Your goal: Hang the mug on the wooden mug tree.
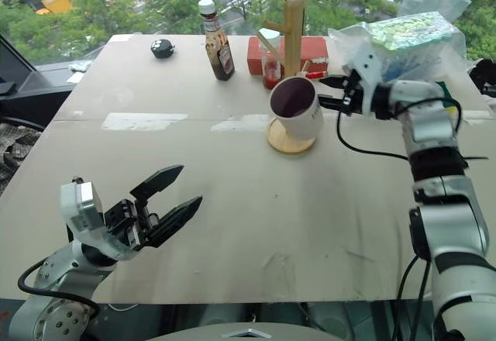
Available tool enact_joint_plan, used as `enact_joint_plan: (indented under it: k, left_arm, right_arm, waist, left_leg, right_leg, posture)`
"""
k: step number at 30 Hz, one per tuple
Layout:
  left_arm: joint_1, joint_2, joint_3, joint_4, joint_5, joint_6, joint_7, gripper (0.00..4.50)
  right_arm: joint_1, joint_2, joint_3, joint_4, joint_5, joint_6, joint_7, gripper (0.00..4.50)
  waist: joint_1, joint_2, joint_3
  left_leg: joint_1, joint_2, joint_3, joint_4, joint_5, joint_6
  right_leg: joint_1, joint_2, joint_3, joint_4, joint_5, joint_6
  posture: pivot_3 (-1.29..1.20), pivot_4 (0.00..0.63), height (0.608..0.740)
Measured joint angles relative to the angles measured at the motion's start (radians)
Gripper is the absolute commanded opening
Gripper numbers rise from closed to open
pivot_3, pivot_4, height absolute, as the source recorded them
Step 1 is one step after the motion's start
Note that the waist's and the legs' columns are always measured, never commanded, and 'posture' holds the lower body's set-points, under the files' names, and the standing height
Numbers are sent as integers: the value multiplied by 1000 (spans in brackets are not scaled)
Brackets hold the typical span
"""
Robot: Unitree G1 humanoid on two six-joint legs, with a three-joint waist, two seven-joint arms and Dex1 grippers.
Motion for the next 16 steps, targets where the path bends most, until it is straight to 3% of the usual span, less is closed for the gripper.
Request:
enact_joint_plan:
  k: [3, 10, 14, 16]
  left_arm:
    - [-18, 4, -17, 33, 51, 6, 42, 4500]
    - [-43, 62, -45, 112, 116, 41, 32, 4500]
    - [-12, 116, -19, 166, 117, 58, -9, 4500]
    - [-5, 128, -19, 200, 119, 71, -27, 4500]
  right_arm:
    - [165, -44, -84, -209, 71, 99, -36, 2355]
    - [712, -97, -289, -635, 166, 233, -155, 2355]
    - [1016, -95, -364, -752, 150, 207, -188, 2355]
    - [1087, -82, -368, -753, 133, 189, -205, 2355]
  waist:
    - [0, 0, 0]
    - [-4, 0, 0]
    - [0, 0, -1]
    - [-4, 0, -1]
  left_leg:
    - [0, 0, -1, 0, 0, 0]
    - [3, 0, 0, -1, 0, 0]
    - [3, 0, -1, -1, 0, 0]
    - [4, 0, 1, -1, 0, 0]
  right_leg:
    - [0, 0, 0, 0, 0, 0]
    - [2, 1, 1, 1, 0, 0]
    - [2, 3, 1, 0, 0, 0]
    - [2, 4, 3, 0, 0, 0]
  posture:
    - [0, 150, 740]
    - [0, 150, 740]
    - [0, 150, 740]
    - [0, 150, 740]
